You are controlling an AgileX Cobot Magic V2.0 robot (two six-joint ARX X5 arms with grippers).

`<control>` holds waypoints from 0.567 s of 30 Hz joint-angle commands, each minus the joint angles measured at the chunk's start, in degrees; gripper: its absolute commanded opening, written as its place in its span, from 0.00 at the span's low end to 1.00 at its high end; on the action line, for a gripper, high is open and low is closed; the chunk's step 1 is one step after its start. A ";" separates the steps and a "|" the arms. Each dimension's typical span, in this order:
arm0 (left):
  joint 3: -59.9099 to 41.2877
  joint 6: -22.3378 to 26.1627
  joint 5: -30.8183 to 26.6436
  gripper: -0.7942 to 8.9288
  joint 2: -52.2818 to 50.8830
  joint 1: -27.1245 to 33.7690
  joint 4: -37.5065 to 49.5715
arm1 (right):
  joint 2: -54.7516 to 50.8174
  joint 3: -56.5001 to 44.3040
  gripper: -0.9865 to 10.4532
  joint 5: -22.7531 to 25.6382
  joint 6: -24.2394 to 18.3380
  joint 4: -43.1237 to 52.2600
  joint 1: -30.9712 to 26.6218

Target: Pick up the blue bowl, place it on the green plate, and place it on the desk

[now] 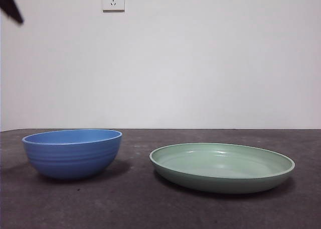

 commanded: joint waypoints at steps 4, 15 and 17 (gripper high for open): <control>1.05 1.57 -2.82 0.72 9.68 -0.17 2.95 | 0.24 0.92 0.56 -1.05 -0.94 -1.90 0.09; 6.16 3.04 -2.86 0.72 32.65 -0.42 8.20 | 0.22 0.92 0.56 -1.07 -1.11 -3.39 0.09; 8.09 3.02 -2.86 0.72 35.60 -0.59 8.11 | 0.22 0.92 0.56 -1.07 -1.11 -3.37 0.07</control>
